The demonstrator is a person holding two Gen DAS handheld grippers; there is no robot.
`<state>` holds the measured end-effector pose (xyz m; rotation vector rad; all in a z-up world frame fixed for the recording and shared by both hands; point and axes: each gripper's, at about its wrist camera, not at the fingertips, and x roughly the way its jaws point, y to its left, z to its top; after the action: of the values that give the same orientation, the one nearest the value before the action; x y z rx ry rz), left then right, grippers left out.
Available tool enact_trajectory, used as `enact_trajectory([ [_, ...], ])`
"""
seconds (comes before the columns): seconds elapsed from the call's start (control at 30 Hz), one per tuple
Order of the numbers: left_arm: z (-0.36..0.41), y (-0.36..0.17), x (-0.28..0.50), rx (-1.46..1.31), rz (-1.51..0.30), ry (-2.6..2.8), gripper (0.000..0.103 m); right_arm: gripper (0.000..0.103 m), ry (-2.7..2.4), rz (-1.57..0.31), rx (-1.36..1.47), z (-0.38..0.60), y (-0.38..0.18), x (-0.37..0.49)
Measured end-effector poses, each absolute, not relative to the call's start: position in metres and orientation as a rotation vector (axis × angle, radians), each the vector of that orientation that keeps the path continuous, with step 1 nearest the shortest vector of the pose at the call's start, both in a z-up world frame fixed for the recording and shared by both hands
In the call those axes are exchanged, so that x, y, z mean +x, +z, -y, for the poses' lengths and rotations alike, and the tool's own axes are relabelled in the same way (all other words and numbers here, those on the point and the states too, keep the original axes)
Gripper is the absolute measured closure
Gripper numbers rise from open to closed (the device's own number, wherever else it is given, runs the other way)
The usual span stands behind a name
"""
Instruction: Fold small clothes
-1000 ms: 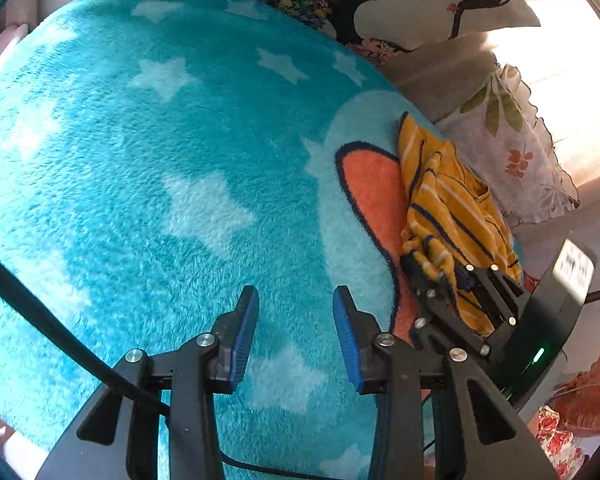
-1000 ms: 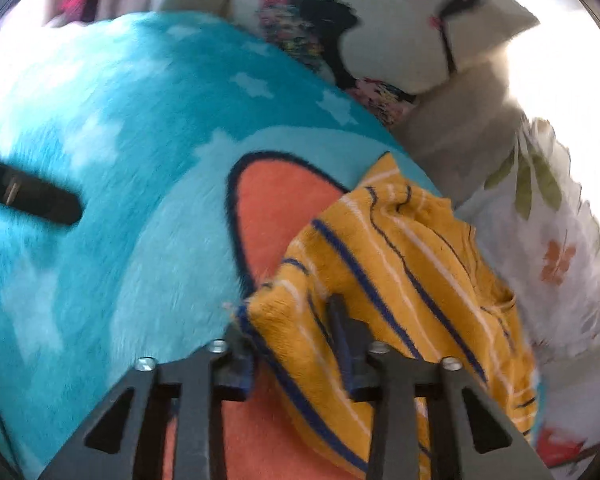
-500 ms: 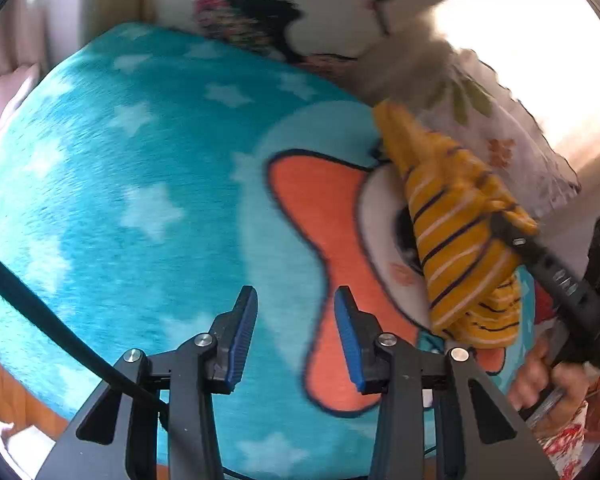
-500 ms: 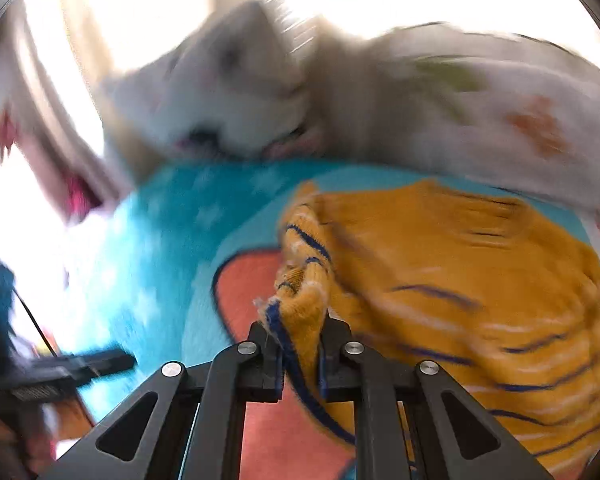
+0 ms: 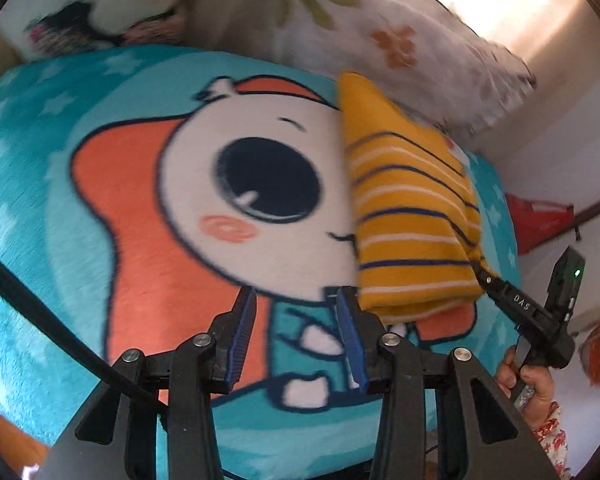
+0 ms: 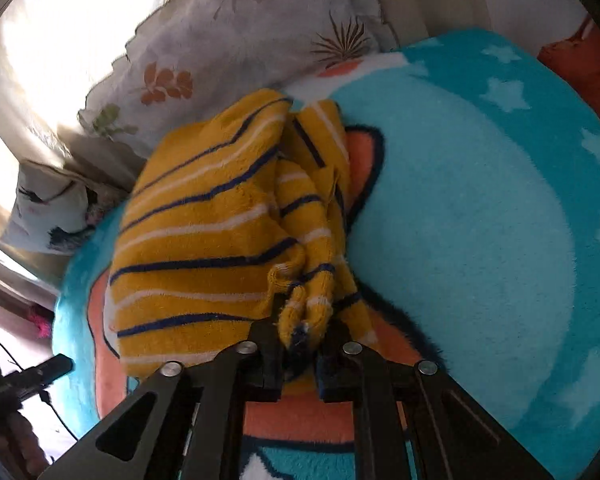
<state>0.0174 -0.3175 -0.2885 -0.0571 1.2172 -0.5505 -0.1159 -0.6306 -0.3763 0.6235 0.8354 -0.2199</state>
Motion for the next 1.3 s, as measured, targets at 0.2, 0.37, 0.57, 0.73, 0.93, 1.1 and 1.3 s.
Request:
enact_trajectory([
  [0.2, 0.369, -0.283, 0.016, 0.053, -1.151, -0.581, 0.056, 0.077, -0.230, -0.779, 0.587, 0.658, -0.351, -0.138],
  [0.37, 0.395, -0.284, 0.017, 0.057, -1.150, -0.601, 0.056, 0.060, -0.174, -0.714, 0.603, 0.678, -0.324, -0.122],
  [0.57, 0.409, -0.281, 0.012, 0.082, -1.146, -0.590, 0.056, 0.050, -0.027, -0.777, 0.574, 0.657, -0.343, -0.051],
  [0.73, 0.418, -0.270, 0.020, 0.093, -1.094, -0.579, 0.055, 0.090, 0.043, -0.808, 0.634, 0.662, -0.351, -0.045],
  [0.93, 0.449, -0.306, 0.045, 0.077, -1.115, -0.564, 0.048, 0.090, -0.044, -0.865, 0.529, 0.669, -0.362, -0.054],
  [1.1, 0.457, -0.331, 0.042, 0.103, -1.134, -0.560, 0.041, 0.089, -0.037, -0.843, 0.608, 0.685, -0.384, -0.052],
  [1.3, 0.428, -0.305, 0.043, 0.036, -1.167, -0.597, 0.041, 0.071, 0.015, -0.829, 0.744, 0.704, -0.379, -0.065],
])
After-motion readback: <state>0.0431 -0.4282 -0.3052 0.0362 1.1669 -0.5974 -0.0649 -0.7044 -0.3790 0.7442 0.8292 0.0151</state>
